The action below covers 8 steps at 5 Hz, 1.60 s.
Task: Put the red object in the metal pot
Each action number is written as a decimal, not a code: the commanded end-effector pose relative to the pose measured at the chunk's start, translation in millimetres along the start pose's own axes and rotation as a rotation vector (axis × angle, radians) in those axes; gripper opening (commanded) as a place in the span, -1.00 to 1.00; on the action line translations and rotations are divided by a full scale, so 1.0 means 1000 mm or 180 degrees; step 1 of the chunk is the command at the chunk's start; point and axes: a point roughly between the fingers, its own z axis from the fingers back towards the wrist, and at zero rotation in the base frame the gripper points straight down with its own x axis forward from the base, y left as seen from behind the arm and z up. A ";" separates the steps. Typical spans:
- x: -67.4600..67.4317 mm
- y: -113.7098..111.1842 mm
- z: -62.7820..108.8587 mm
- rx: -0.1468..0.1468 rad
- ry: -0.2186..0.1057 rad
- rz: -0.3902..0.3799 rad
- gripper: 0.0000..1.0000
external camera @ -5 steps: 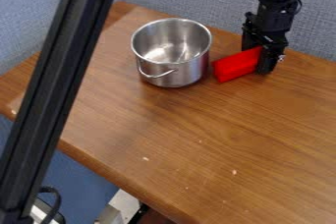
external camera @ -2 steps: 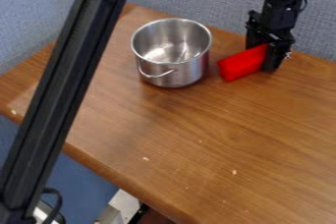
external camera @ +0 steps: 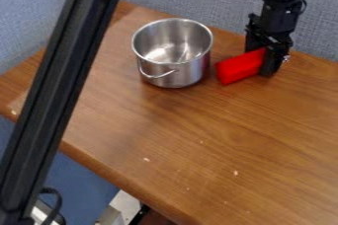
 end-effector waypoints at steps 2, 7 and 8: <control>-0.007 0.002 0.057 0.0174 -0.0335 0.0030 -1.00; -0.030 0.030 0.073 0.0334 -0.0292 -0.0268 -1.00; -0.028 0.029 0.086 0.0336 -0.0312 -0.0288 -1.00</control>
